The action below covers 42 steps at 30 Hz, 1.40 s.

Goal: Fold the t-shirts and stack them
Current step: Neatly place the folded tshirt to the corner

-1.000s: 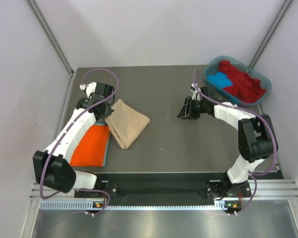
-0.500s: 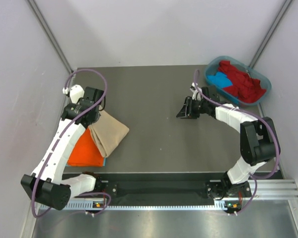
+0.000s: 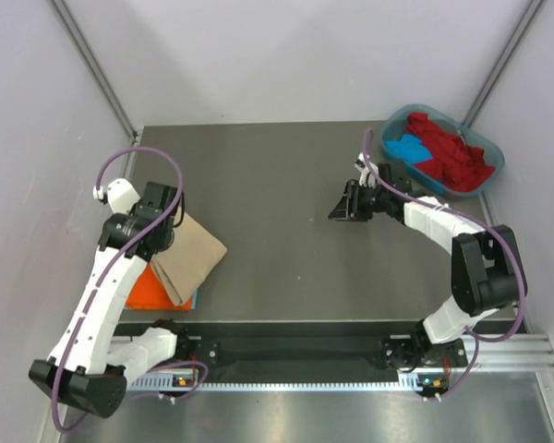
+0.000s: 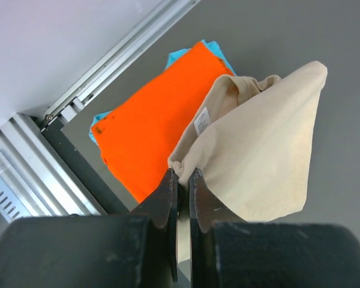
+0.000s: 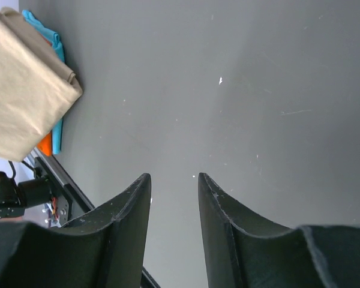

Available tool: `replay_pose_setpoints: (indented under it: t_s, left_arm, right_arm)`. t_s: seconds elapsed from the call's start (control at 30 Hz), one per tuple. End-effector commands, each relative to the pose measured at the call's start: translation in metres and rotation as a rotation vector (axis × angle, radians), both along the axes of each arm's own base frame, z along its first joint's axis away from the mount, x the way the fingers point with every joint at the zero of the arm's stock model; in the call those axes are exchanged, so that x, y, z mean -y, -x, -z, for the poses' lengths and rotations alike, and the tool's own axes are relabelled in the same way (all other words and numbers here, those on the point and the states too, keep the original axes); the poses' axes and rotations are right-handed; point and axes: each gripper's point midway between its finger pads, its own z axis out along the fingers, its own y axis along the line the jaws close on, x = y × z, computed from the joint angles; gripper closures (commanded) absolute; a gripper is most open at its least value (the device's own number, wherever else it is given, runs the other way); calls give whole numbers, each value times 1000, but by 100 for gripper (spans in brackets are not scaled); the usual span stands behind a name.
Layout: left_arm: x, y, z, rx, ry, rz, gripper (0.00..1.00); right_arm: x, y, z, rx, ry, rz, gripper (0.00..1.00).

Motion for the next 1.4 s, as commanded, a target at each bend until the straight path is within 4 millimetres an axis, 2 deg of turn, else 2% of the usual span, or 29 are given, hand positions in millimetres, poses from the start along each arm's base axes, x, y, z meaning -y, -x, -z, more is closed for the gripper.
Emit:
replay_pose_setpoints:
  t_s: [0.0, 0.2, 0.57, 0.7, 0.83, 1.0, 1.13, 1.2, 1.37]
  left_arm:
    - [-16, 16, -2, 18, -35, -62, 100]
    - [-17, 31, 25, 9, 6, -104, 100]
    - [-24, 56, 27, 203, 119, -273, 100]
    - [-23, 51, 17, 253, 148, -291, 100]
    - [-10, 38, 23, 235, 221, -291, 100]
    - [-6, 31, 23, 274, 285, -307, 100]
    - [-19, 30, 27, 247, 300, -385, 100]
    - [-20, 26, 31, 239, 328, -384, 100]
    - [-55, 49, 40, 208, 301, -549, 100]
  right_arm:
    - [-5, 2, -21, 86, -18, -33, 62]
    - [-4, 2, -26, 96, -19, -35, 62]
    - [-6, 6, -29, 98, -38, -48, 62]
    - [-7, 8, -30, 99, -45, -56, 62]
    - [-7, 10, -30, 94, -49, -58, 62]
    - [-6, 10, -30, 95, -51, -57, 62]
    - [-5, 10, -32, 99, -57, -59, 62]
    - [-4, 9, -33, 98, -59, -55, 62]
    - [-3, 8, -33, 93, -67, -52, 62]
